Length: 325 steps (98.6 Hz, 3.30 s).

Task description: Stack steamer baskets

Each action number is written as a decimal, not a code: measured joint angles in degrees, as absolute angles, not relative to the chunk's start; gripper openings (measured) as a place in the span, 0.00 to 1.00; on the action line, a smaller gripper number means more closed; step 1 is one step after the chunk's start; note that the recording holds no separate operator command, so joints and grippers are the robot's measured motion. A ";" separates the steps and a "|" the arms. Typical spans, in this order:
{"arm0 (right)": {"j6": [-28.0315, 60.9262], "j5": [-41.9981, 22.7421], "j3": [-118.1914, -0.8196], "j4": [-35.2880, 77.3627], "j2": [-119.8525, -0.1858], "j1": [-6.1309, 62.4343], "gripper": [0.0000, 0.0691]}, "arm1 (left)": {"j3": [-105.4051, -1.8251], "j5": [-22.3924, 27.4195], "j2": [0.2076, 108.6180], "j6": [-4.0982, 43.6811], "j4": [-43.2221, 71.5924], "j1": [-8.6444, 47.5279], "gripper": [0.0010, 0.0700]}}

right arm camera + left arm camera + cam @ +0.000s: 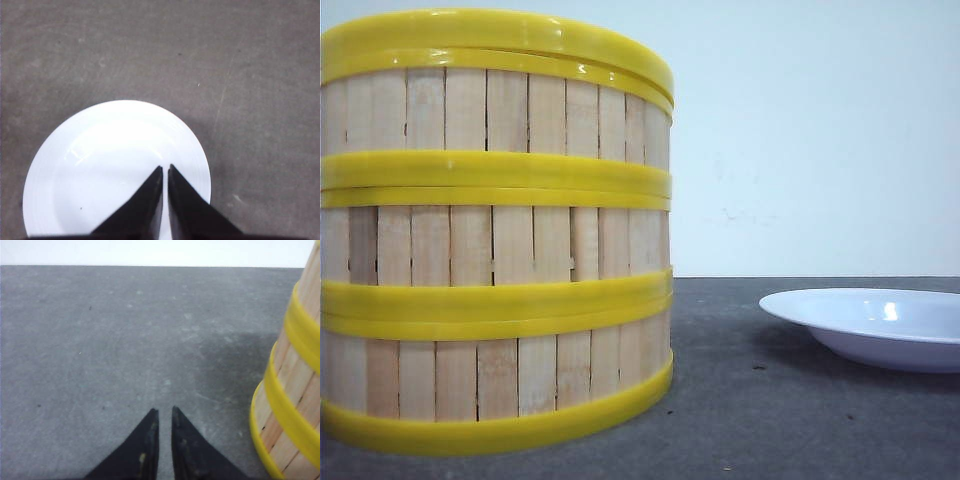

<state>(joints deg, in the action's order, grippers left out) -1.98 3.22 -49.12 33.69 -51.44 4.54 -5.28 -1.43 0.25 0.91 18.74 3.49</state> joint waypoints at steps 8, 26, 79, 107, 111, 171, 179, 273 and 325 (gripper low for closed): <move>-1.98 3.22 -49.12 32.53 -51.44 4.54 0.01 | -4.32 -1.52 0.34 0.89 17.52 3.49 0.01; -1.98 3.22 -49.12 30.76 -51.44 4.54 0.01 | -1.87 -1.37 0.30 0.91 10.61 3.49 0.01; -1.98 3.22 -49.12 29.12 -51.44 4.54 0.01 | -1.87 -1.37 0.30 0.93 10.57 3.49 0.01; -2.00 2.28 -35.86 9.89 -40.07 4.47 0.01 | -1.87 -1.37 0.30 0.93 10.57 3.49 0.01; -2.02 2.79 -31.46 3.79 -36.25 4.47 0.01 | -1.87 -1.34 0.30 0.93 10.57 3.49 0.01; -2.42 2.98 -0.93 7.22 -0.21 4.51 0.01 | -1.87 -1.37 0.30 0.93 10.55 3.49 0.01; -2.42 2.94 -0.89 9.67 -0.25 4.51 0.01 | -1.87 -1.34 0.30 0.93 10.55 3.49 0.01; -2.44 3.01 -0.86 9.63 -0.25 4.51 0.01 | -1.87 -1.34 0.30 0.93 10.55 3.49 0.01; -2.44 3.01 -0.86 9.63 -0.25 4.51 0.01 | -1.87 -1.34 0.30 0.93 10.55 3.49 0.01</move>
